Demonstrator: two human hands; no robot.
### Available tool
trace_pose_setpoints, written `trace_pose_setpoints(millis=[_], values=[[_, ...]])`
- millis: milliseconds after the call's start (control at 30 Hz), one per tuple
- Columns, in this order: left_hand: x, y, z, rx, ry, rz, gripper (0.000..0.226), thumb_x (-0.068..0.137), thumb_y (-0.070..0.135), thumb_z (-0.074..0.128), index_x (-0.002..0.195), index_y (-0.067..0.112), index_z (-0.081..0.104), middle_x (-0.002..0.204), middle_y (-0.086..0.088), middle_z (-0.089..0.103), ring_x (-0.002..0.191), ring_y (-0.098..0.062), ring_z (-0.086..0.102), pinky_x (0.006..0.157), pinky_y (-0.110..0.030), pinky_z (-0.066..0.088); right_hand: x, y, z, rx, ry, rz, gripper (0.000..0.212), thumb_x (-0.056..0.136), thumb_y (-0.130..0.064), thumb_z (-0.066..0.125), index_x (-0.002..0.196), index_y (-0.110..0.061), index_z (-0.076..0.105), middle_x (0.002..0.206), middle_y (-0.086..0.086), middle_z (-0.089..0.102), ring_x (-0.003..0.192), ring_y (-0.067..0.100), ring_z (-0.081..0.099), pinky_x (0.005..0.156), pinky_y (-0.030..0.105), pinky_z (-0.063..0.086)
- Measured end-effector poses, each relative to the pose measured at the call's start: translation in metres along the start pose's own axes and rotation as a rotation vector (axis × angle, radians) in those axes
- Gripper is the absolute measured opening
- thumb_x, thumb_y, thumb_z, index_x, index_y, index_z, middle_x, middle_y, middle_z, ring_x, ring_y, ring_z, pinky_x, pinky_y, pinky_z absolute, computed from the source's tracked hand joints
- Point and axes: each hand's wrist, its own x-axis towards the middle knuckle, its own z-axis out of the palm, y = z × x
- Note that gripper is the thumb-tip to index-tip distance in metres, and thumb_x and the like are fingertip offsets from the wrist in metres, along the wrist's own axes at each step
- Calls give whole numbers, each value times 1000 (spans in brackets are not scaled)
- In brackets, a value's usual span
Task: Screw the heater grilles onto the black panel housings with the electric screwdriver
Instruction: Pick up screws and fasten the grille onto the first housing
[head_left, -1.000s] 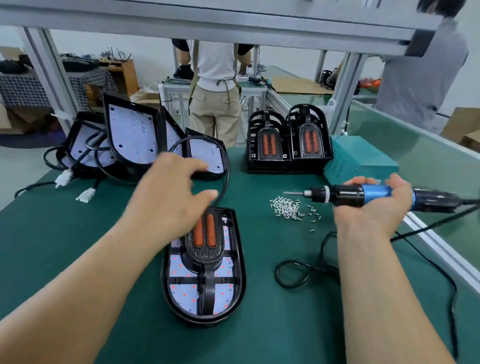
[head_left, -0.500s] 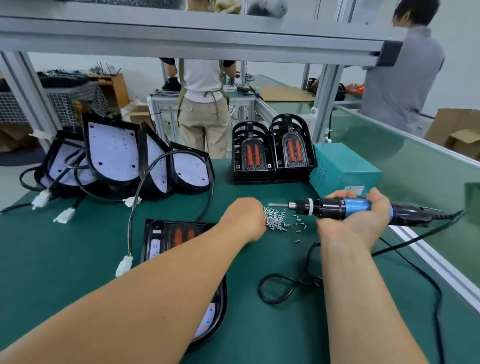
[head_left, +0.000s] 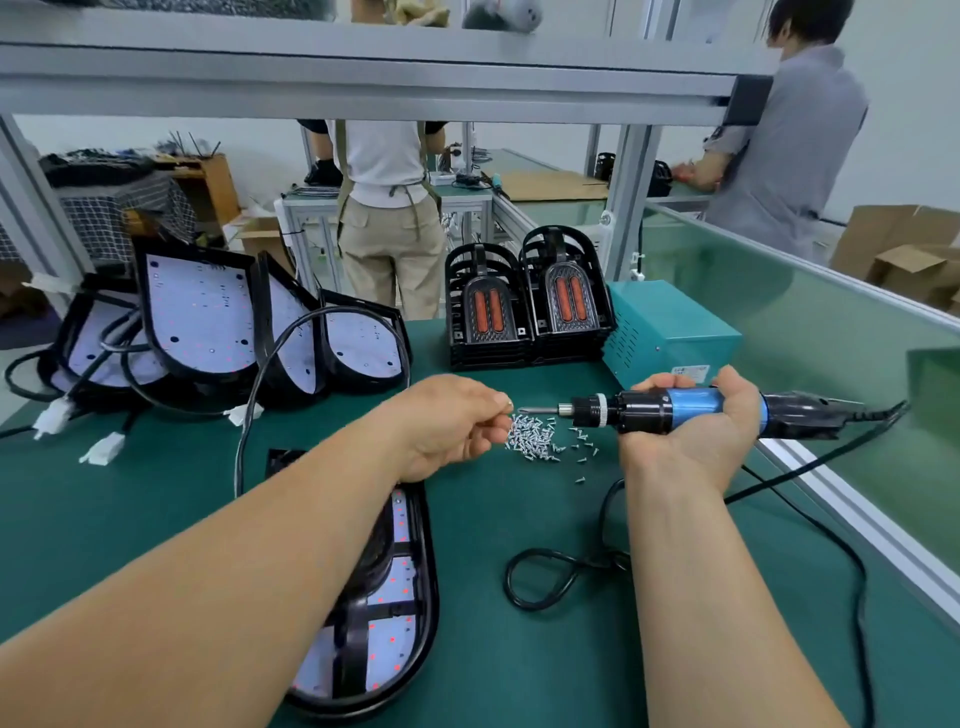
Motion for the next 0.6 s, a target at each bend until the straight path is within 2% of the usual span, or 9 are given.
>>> trace_pose_setpoints(millis=[67, 467, 600], values=[[-5, -2, -6, -79, -55, -8, 24, 103, 13, 49, 82, 12, 59, 64, 5, 60, 51, -1, 55, 48, -12, 45, -2, 2, 1, -7, -41, 5, 18, 83, -18, 70, 83, -13, 53, 56, 0, 56, 46, 18, 55, 56, 22, 50], [-11, -9, -9, 32, -82, 38, 26, 103, 11, 47, 80, 14, 57, 69, 4, 56, 58, -4, 53, 52, -13, 44, -7, 8, 0, -31, -71, 16, 17, 84, -16, 71, 84, -13, 54, 53, 1, 56, 45, 17, 55, 57, 24, 51], [-12, -7, -10, 158, -62, 73, 25, 103, 11, 45, 81, 15, 56, 73, 3, 53, 62, -6, 50, 55, -13, 44, -7, 8, 0, -43, -78, 16, 17, 84, -16, 70, 84, -13, 53, 54, 1, 56, 45, 16, 55, 56, 24, 51]])
